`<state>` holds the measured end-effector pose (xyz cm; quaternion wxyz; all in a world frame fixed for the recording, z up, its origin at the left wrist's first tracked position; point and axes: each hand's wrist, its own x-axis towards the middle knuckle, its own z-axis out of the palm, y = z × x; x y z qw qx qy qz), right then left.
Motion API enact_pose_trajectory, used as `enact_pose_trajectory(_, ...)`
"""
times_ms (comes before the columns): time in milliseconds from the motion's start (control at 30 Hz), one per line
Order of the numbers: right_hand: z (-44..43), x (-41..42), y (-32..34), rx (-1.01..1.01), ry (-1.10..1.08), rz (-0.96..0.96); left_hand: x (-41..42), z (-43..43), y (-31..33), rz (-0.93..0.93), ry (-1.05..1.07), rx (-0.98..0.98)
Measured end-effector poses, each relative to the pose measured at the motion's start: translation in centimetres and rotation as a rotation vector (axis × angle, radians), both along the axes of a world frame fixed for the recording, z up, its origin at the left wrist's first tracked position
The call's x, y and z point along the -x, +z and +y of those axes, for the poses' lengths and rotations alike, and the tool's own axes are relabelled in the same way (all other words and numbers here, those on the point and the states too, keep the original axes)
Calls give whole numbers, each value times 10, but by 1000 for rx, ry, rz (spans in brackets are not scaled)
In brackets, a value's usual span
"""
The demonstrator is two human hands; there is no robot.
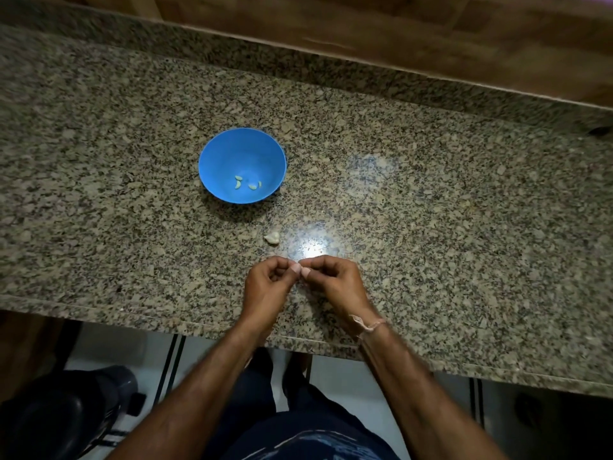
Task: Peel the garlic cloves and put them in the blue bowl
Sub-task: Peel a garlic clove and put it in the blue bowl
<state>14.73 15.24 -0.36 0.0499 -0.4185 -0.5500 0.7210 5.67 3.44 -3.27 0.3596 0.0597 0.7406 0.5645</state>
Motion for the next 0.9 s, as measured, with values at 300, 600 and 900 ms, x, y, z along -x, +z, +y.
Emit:
enact_pose_trajectory(300, -2, -13, -7, 286, -26, 1, -1, -4, 15, 150, -78, 7)
enact_pose_trajectory(600, -5, -10, -4, -531, 151, -36, -1, -2, 22, 289, -186, 71)
enact_pose_trajectory(900, -10, -8, -1, -655, 312, -83, -2, 0, 28, 646, -427, 185)
